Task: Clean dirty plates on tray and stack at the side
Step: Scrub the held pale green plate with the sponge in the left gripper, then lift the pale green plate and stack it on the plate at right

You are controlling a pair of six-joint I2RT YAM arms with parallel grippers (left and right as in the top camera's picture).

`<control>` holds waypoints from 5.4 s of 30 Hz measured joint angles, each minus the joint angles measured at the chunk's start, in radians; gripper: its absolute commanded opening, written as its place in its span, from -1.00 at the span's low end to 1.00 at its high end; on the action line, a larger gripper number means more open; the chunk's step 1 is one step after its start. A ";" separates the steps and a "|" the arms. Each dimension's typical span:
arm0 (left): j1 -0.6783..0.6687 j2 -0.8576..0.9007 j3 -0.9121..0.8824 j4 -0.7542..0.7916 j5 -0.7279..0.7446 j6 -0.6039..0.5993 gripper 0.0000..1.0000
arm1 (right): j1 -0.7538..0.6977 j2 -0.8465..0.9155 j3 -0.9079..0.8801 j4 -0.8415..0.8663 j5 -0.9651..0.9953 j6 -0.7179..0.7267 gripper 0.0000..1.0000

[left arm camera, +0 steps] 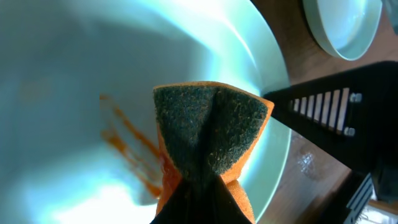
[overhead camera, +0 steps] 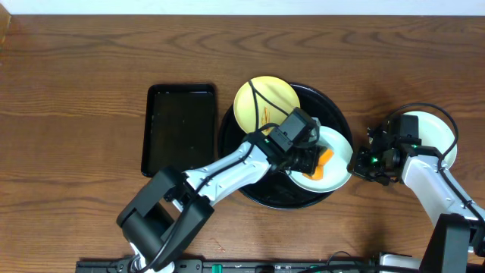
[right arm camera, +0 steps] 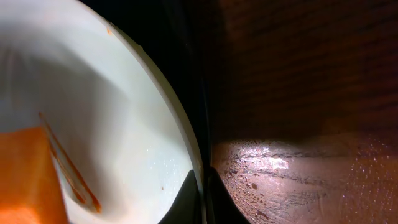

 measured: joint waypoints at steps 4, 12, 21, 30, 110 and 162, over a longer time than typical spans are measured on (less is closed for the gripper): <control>-0.029 0.002 0.003 0.005 0.011 0.000 -0.85 | 0.000 0.000 0.000 0.000 0.000 0.000 -0.97; -0.066 0.038 0.008 0.014 0.004 0.000 -0.85 | 0.000 0.000 0.000 -0.002 0.000 0.000 -0.97; -0.044 0.071 0.011 0.005 -0.130 0.001 -0.85 | 0.000 0.000 0.000 -0.009 -0.005 0.000 -0.97; 0.031 0.071 0.012 0.000 -0.200 0.002 -0.85 | 0.000 0.000 0.000 -0.010 -0.005 0.001 -0.97; 0.604 -0.325 0.024 -0.587 -0.462 0.134 -0.85 | 0.665 -0.318 0.143 -0.026 1.286 -0.358 -0.98; 0.604 -0.325 0.024 -0.587 -0.462 0.134 -0.85 | -0.340 -0.077 0.146 0.080 0.542 0.104 -0.56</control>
